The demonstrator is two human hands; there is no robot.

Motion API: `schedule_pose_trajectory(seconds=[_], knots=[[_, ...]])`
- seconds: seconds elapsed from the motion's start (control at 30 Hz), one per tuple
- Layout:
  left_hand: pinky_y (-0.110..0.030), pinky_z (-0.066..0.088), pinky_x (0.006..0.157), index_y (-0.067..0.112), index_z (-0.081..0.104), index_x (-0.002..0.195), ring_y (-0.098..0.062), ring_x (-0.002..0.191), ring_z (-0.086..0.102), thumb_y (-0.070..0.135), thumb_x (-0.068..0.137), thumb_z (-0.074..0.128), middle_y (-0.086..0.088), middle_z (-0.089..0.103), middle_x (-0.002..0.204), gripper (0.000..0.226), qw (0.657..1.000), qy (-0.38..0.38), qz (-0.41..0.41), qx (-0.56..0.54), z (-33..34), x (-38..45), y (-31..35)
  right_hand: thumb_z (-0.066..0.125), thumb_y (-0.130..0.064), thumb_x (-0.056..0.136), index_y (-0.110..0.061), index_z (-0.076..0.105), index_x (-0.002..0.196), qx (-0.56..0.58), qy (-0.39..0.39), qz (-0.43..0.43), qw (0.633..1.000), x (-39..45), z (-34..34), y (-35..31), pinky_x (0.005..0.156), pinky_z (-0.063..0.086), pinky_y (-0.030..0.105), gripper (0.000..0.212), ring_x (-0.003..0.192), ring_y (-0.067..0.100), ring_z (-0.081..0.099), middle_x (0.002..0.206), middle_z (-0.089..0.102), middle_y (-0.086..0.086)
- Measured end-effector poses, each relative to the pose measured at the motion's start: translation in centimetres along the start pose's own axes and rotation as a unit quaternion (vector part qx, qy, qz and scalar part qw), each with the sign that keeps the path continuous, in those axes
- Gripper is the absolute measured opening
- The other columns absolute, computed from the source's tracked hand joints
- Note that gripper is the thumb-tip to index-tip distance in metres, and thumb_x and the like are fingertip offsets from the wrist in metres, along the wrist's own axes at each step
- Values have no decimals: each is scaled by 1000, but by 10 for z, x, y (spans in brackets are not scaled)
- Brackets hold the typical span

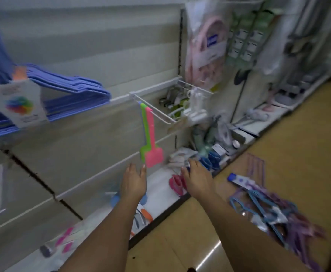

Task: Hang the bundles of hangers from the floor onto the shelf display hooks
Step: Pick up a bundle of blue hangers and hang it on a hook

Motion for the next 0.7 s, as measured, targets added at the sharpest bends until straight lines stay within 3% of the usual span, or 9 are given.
schedule_pose_trajectory(seconds=[0.1,0.23,0.37,0.5,0.7], knots=[[-39,31,107,2,34,143,-33,133,37,37,101,33,-20,38,146,54,998,-39,40,11,41,-13,27,33,-41,101,-12,41,135,-21,16,63,998,-23,-9,49,92,38,36,46,117,29,50,133,50,10],[-37,28,111,4,31,145,-28,138,32,36,101,34,-14,32,151,54,990,-99,92,26,95,-36,72,30,-44,101,-12,42,136,-16,26,147,989,-51,-24,117,93,39,37,49,118,30,51,134,50,10],[-41,35,107,8,40,139,-29,130,41,38,100,33,-13,43,143,49,978,-145,145,37,149,-53,116,33,-45,100,-11,46,129,-8,35,224,974,-74,-40,182,92,40,39,47,116,31,52,129,52,13],[-39,25,108,6,37,141,-28,136,33,38,101,31,-12,37,148,52,964,-187,182,53,205,-72,169,31,-45,100,-11,45,131,-9,35,288,957,-91,-63,248,92,40,38,48,119,31,51,133,50,13],[-38,30,110,4,29,146,-28,138,31,41,100,31,-14,31,152,58,942,-239,227,62,278,-87,240,29,-49,100,-13,47,129,11,51,357,933,-93,-88,340,90,43,39,50,115,31,54,131,52,11]])
Point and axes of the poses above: each hand's wrist, its own x-axis towards the middle knuckle, its own z-axis out of the palm, y = z × x, the point moved 1 cm from there along x, towards the middle knuckle
